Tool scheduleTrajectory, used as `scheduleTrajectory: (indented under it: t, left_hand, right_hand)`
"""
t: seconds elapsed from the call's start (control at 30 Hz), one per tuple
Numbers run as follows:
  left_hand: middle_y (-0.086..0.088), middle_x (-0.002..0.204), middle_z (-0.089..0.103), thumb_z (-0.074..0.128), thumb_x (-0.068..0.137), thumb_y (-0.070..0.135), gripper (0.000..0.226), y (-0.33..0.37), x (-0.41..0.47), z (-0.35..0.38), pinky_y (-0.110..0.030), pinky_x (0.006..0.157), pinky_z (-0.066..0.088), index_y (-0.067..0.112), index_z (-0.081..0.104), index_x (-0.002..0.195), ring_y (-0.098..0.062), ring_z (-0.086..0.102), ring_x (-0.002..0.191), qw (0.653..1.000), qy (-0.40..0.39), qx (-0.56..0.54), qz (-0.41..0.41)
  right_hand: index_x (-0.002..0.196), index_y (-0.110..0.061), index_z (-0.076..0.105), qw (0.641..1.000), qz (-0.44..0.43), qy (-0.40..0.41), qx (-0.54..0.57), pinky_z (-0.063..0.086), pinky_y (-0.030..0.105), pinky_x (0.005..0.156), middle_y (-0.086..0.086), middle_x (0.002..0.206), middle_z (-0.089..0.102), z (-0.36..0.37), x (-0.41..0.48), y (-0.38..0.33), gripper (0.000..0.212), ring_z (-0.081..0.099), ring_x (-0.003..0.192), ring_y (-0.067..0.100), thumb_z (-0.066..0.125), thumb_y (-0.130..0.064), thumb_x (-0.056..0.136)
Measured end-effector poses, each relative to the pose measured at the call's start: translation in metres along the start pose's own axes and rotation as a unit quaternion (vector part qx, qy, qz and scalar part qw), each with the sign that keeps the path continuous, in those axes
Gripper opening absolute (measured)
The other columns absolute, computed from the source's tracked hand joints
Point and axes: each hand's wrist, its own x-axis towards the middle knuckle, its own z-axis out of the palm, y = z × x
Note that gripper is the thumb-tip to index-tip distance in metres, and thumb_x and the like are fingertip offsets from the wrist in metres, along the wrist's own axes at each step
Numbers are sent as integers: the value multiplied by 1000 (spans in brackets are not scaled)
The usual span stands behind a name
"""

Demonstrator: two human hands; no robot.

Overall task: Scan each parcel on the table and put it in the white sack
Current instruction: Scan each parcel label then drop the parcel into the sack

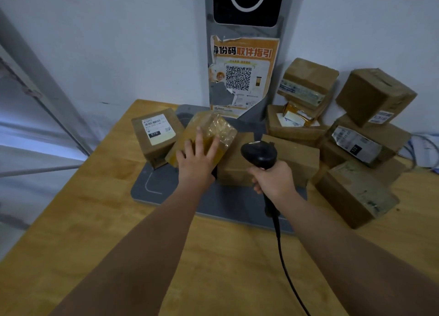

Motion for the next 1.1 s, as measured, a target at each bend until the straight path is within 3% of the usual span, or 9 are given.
scheduleTrajectory:
  t: [0.17,0.3,0.37,0.5,0.67,0.8,0.93,1.03,1.1]
  left_hand:
    - [-23,154,11,77,67,40,106,-14,-20,-21,-56,107,25,32,11,150,-43,22,135,980,110,-165,-30]
    - [-10,154,10,78,68,38,106,-3,-53,-44,-44,112,20,32,13,151,-29,16,140,917,132,-368,-75]
    - [2,152,17,79,66,37,105,5,-62,-53,-43,110,31,40,14,148,-23,25,138,824,81,-552,-104]
    - [-2,137,51,70,63,30,88,39,-95,-71,-38,80,53,39,28,140,-22,56,116,554,-84,-817,-139]
    - [1,122,62,68,59,24,90,84,-132,-76,-47,93,49,32,32,141,-21,59,111,485,-133,-858,-101]
    - [0,130,59,79,63,36,98,101,-143,-85,-43,106,40,33,25,145,-21,55,121,552,-182,-809,-88]
    - [3,158,20,76,64,65,109,104,-136,-103,-48,116,25,40,13,150,-20,25,143,737,-57,-667,-99]
    - [7,160,0,78,71,53,104,107,-136,-115,-42,119,15,33,16,152,-18,5,147,885,-53,-458,65]
    - [5,161,3,77,71,53,106,115,-139,-120,-41,118,10,31,15,153,-19,1,148,917,-160,-313,187]
  right_hand:
    - [79,-3,67,996,22,-2,82,49,20,47,9,65,64,-20,-2,3,12,58,49,13,69,-12,86]
    - [91,-6,69,980,32,-27,196,55,27,66,8,77,67,-43,-15,12,16,64,70,17,73,-20,85]
    - [101,-15,69,973,33,-32,228,55,36,86,8,96,71,-54,-22,17,24,68,91,19,76,-27,82]
    - [110,-12,67,948,37,-83,304,49,48,95,10,109,69,-87,-59,28,46,64,105,28,79,-31,70]
    - [121,-16,65,918,49,-156,361,51,40,88,6,113,72,-118,-106,51,53,69,105,24,71,-34,71]
    - [113,-15,68,938,19,-119,325,52,39,86,5,106,74,-144,-124,70,40,68,103,27,70,-27,75]
    - [95,-19,71,975,-38,-133,172,51,30,77,-1,89,74,-179,-131,78,15,69,95,27,73,-13,82]
    - [101,-27,65,967,-106,-233,18,47,9,67,-21,82,72,-200,-133,75,34,66,84,-4,77,-6,78]
    - [113,-31,58,946,-105,-301,-59,46,7,76,-22,99,69,-204,-133,76,52,61,95,-8,81,-5,74]
